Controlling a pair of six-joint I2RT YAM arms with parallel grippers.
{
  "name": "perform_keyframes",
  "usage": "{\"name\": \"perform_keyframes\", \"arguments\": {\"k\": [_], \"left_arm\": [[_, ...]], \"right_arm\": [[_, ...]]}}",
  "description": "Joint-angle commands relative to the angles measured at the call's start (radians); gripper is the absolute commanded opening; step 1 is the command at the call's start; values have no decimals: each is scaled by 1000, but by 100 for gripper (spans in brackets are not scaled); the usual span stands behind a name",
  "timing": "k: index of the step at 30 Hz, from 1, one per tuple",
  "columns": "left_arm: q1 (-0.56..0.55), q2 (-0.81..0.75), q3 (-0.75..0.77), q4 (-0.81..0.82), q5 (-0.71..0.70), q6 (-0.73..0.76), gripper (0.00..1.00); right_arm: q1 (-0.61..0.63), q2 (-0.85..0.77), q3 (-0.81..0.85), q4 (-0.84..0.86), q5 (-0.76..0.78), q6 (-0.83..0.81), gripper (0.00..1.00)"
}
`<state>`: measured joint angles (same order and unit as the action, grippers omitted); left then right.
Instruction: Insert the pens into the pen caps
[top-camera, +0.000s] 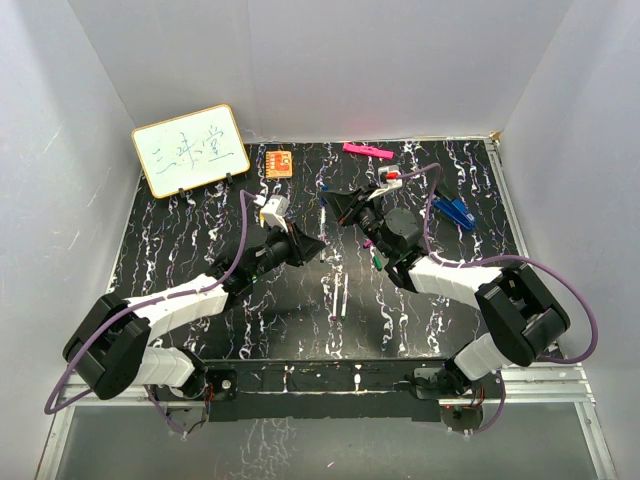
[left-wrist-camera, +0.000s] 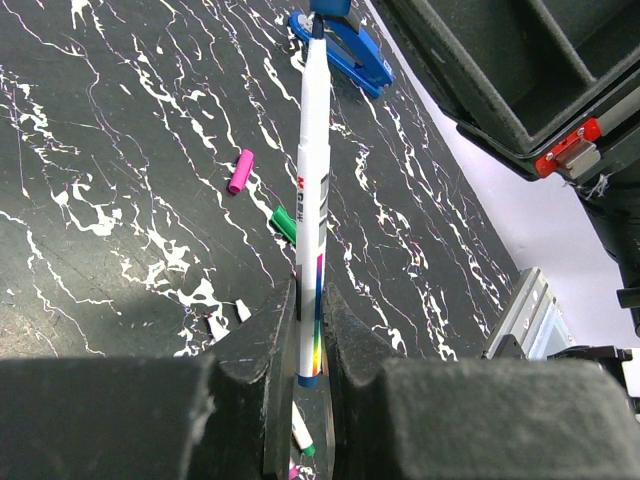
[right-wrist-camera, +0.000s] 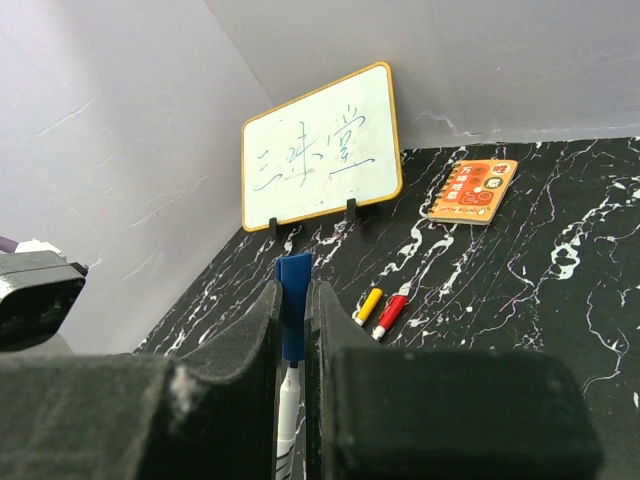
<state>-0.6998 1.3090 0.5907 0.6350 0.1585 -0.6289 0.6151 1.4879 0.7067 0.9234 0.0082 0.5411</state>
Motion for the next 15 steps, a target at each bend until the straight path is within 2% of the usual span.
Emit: {"name": "perform_keyframes", "arguments": {"k": [1, 15], "left_arm": [[-4, -38, -5, 25, 5, 1, 0], [-4, -9, 7, 45, 7, 3, 0]], "right_arm": [[4, 8, 52, 55, 21, -46, 0], [6, -8, 22, 51, -23, 10, 0]]}}
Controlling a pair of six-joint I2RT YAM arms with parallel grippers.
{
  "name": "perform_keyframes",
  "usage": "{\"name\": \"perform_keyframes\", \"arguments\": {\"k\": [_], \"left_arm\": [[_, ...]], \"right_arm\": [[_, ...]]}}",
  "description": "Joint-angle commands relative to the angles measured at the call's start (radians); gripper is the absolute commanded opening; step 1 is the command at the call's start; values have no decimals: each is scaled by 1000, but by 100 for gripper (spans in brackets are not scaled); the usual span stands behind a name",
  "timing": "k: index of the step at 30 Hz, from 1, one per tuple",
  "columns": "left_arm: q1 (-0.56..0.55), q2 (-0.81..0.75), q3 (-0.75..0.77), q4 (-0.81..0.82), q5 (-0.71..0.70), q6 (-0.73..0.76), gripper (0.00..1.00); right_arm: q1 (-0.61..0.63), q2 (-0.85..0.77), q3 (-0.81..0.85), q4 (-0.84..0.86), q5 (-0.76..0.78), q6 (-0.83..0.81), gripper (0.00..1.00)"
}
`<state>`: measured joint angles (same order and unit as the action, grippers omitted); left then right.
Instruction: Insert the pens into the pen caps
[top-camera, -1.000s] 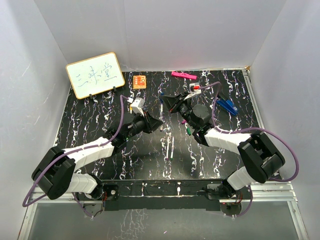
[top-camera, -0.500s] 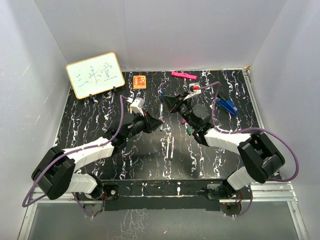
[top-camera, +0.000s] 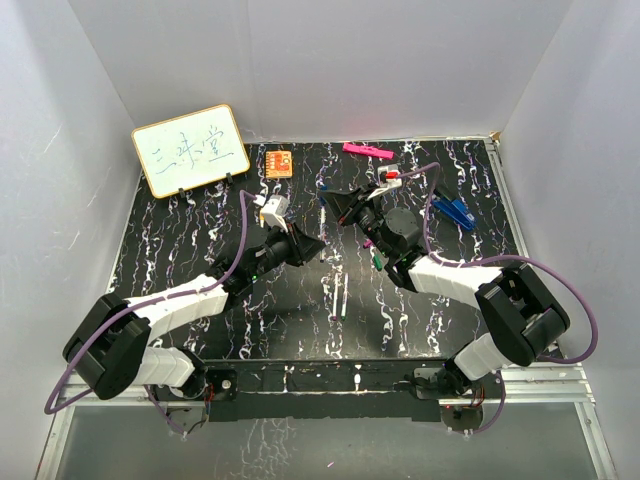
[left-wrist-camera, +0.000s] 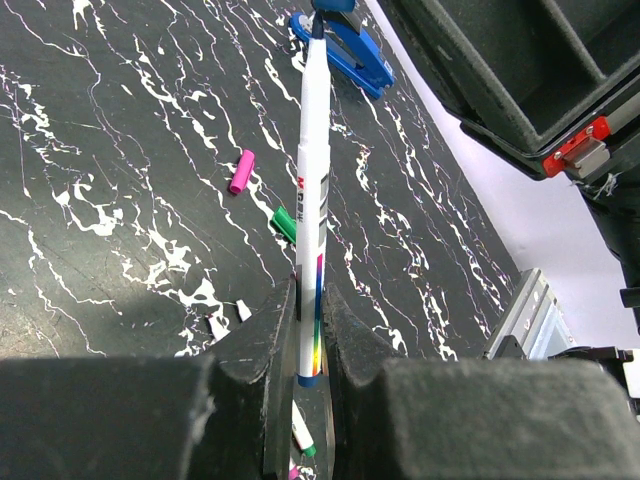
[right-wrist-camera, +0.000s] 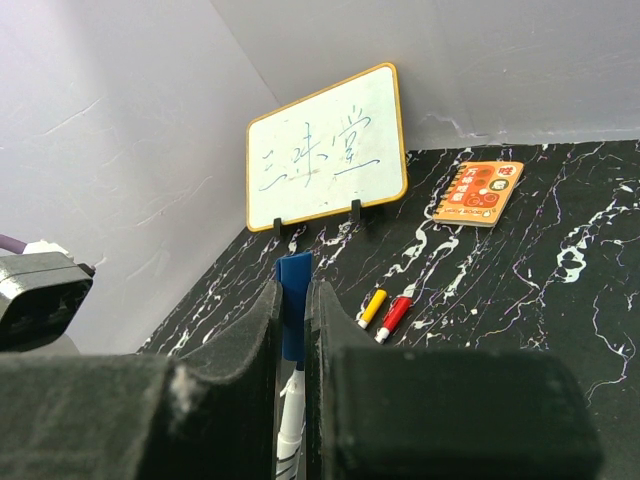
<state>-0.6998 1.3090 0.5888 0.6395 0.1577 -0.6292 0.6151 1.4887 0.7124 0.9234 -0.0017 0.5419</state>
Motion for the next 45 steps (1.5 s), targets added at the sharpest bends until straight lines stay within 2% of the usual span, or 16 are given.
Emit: {"name": "perform_keyframes", "arguments": {"k": [1, 27, 45], "left_arm": [[-4, -11, 10, 40, 8, 4, 0], [-4, -57, -10, 14, 3, 1, 0], [-4, -27, -11, 34, -29, -9, 0]], "right_arm": [[6, -7, 18, 49, -13, 9, 0], [5, 14, 32, 48, -1, -19, 0], [6, -3, 25, 45, -13, -10, 0]]}}
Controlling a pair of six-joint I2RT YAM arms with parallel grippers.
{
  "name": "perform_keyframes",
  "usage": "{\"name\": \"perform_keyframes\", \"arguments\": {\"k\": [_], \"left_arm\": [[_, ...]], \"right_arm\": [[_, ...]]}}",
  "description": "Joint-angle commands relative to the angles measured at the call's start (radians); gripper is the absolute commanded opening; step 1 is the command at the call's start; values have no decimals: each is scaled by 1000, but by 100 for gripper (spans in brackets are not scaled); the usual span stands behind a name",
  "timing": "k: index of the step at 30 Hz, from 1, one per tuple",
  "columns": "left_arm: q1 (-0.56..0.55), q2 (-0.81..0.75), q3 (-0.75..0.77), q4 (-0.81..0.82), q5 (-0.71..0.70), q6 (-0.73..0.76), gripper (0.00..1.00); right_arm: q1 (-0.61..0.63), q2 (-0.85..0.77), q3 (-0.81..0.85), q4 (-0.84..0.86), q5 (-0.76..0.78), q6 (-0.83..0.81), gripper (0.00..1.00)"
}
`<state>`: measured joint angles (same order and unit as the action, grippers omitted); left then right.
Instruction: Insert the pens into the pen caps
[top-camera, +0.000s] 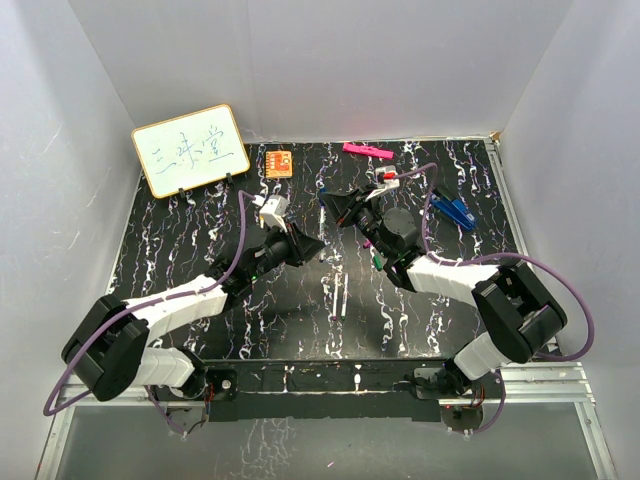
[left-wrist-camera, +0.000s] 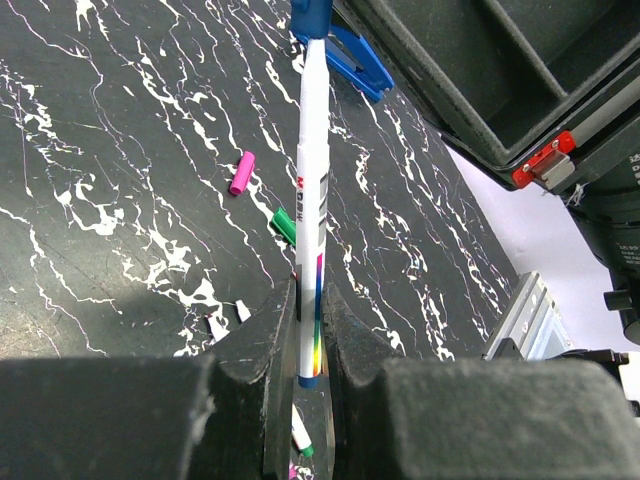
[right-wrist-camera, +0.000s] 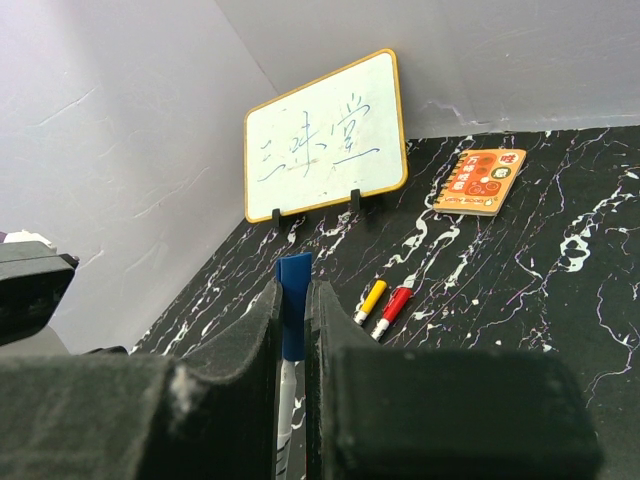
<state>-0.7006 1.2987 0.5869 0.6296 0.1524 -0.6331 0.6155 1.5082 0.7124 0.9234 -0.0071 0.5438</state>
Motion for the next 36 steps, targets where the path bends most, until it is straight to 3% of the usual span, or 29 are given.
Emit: {"name": "perform_keyframes", "arguments": {"k": [1, 36], "left_arm": [[-4, -20, -9, 44, -29, -5, 0], [-3, -17, -4, 64, -65, -16, 0]], "right_arm": [[6, -24, 24, 45, -9, -12, 0], [20, -40, -2, 20, -57, 13, 0]]}}
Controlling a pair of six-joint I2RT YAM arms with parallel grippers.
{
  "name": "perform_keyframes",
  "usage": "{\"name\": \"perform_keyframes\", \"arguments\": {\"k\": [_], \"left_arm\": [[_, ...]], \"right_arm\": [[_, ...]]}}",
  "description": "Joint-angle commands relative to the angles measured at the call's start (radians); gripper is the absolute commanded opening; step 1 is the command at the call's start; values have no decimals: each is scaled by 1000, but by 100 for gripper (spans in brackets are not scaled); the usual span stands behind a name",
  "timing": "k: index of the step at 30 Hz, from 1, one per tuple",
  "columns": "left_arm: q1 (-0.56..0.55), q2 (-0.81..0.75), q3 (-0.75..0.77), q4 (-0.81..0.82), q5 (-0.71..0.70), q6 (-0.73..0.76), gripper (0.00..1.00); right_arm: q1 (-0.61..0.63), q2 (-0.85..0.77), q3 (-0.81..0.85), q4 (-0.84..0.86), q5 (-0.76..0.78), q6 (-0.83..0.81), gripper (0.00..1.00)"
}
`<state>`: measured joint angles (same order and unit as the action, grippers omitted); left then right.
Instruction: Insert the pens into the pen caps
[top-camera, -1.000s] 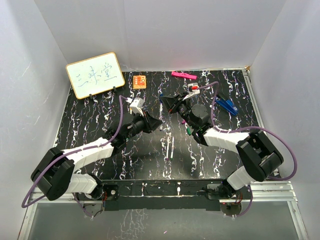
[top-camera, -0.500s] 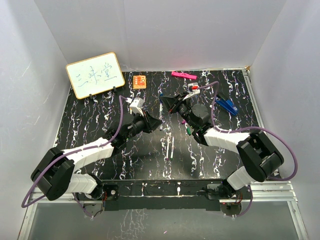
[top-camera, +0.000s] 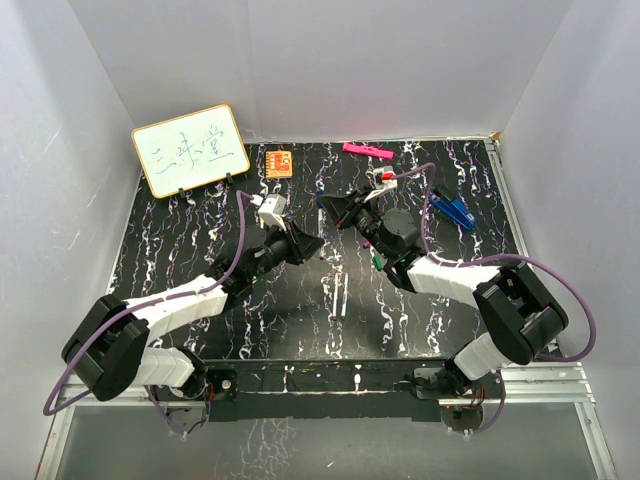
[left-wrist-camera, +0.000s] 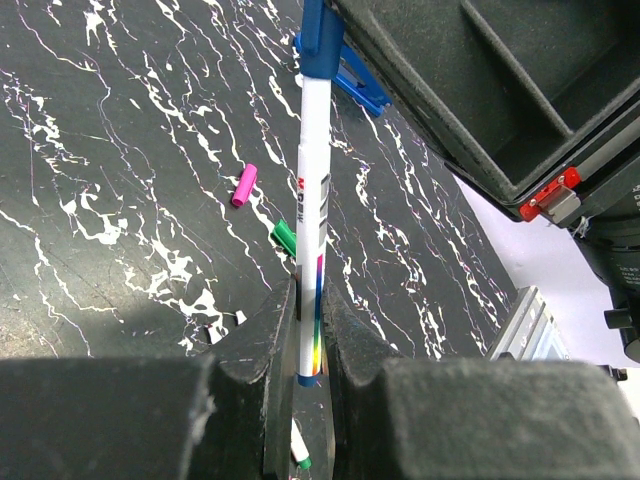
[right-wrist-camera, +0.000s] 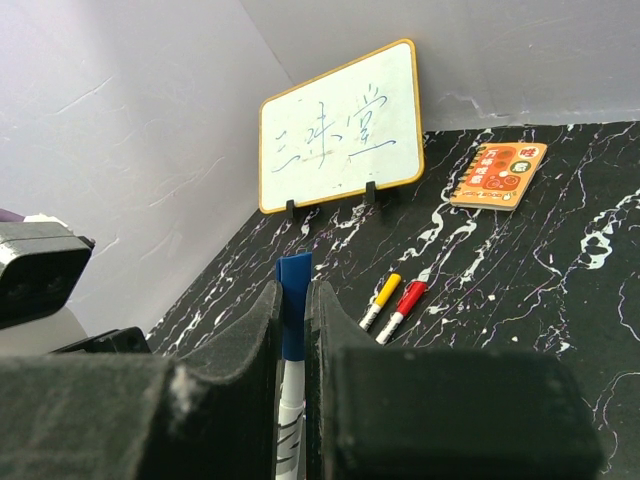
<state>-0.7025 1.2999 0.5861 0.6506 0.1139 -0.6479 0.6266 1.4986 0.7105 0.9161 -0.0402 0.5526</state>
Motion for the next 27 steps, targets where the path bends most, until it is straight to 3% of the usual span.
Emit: {"name": "perform_keyframes", "arguments": {"k": [1, 9, 27], "left_arm": [[-2, -21, -2, 42, -35, 0, 0], [0, -37, 0, 64, -120, -16, 0], [80, -71, 63, 199, -125, -43, 0]], "right_arm": [[10, -31, -3, 27, -29, 4, 0], [19, -41, -32, 14, -60, 2, 0], [29, 12, -23, -114, -162, -41, 0]]}}
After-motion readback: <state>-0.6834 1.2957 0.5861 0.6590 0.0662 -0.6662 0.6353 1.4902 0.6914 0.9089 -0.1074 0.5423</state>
